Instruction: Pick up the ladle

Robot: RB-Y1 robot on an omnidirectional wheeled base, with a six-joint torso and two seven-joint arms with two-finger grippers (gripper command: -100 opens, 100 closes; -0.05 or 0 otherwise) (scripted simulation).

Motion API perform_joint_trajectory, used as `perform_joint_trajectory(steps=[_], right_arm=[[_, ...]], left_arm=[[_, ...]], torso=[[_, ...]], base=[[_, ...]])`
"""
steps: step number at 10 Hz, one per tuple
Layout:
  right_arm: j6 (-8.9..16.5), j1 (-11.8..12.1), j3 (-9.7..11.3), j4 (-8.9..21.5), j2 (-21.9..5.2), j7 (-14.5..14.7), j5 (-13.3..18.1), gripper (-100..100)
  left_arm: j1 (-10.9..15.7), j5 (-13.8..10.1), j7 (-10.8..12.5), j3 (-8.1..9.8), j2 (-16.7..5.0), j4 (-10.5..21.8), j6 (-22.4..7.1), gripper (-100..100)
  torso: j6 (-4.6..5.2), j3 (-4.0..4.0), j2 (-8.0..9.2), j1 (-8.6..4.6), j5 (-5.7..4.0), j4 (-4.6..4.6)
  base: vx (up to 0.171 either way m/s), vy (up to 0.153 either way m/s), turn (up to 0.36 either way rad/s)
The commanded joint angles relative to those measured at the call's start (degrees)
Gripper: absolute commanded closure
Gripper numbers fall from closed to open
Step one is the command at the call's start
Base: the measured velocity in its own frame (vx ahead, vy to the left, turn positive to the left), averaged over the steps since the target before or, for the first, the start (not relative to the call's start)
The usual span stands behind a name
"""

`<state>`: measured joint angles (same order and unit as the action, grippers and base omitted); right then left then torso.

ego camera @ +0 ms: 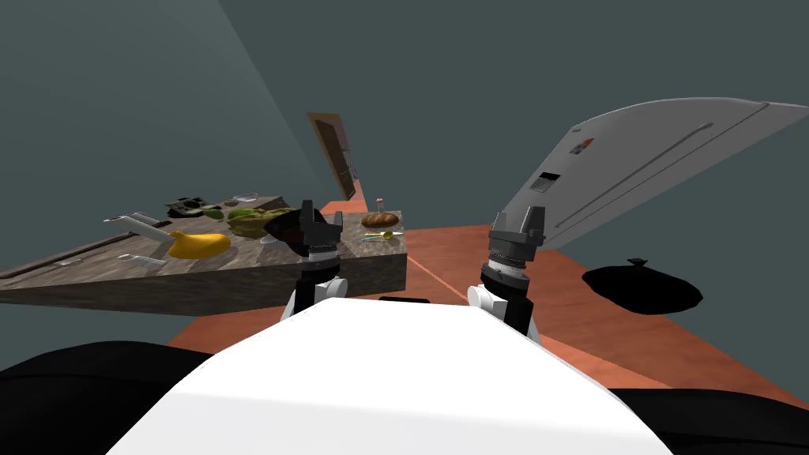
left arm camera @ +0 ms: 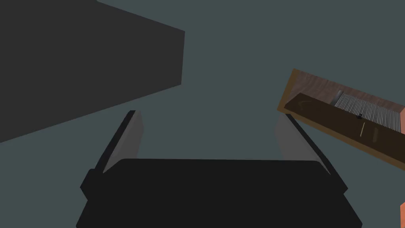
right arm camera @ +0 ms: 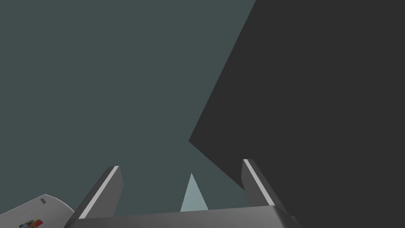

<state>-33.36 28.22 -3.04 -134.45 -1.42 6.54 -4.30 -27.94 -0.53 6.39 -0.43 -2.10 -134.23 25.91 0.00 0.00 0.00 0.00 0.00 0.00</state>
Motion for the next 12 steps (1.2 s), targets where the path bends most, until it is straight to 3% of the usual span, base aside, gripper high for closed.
perform_joint_trajectory(steps=[1, 6, 11, 12], right_arm=[[0.0, 0.0, 0.0, 0.0, 0.0, 0.0, 0.0, 0], [0.0, 0.0, 0.0, 0.0, 0.0, 0.0, 0.0, 0], [0.0, 0.0, 0.0, 0.0, 0.0, 0.0, 0.0, 0], [0.0, 0.0, 0.0, 0.0, 0.0, 0.0, 0.0, 0]], left_arm=[[0.5, -0.1, 0.4, 0.75, -1.6, -0.2, -2.2, -100], [2.0, -0.3, 1.8, 3.15, -4.4, -0.9, -9.0, -100], [3.0, -0.5, 2.6, 4.74, -5.6, -1.2, -15.0, -100], [3.5, -0.6, 3.1, 5.6, -6.1, -1.4, -17.2, -100]], torso=[[0.0, 0.0, 0.0, 0.0, 0.0, 0.0], [0.01, 0.07, 0.11, -0.12, -0.03, 0.03], [0.01, 0.07, 0.13, -0.11, -0.02, 0.03], [0.0, 0.07, 0.11, -0.1, -0.02, 0.03]], base=[[-0.02, -0.026, -0.085], [-0.037, -0.039, -0.077], [-0.031, -0.034, -0.064], [-0.027, -0.043, -0.109]])
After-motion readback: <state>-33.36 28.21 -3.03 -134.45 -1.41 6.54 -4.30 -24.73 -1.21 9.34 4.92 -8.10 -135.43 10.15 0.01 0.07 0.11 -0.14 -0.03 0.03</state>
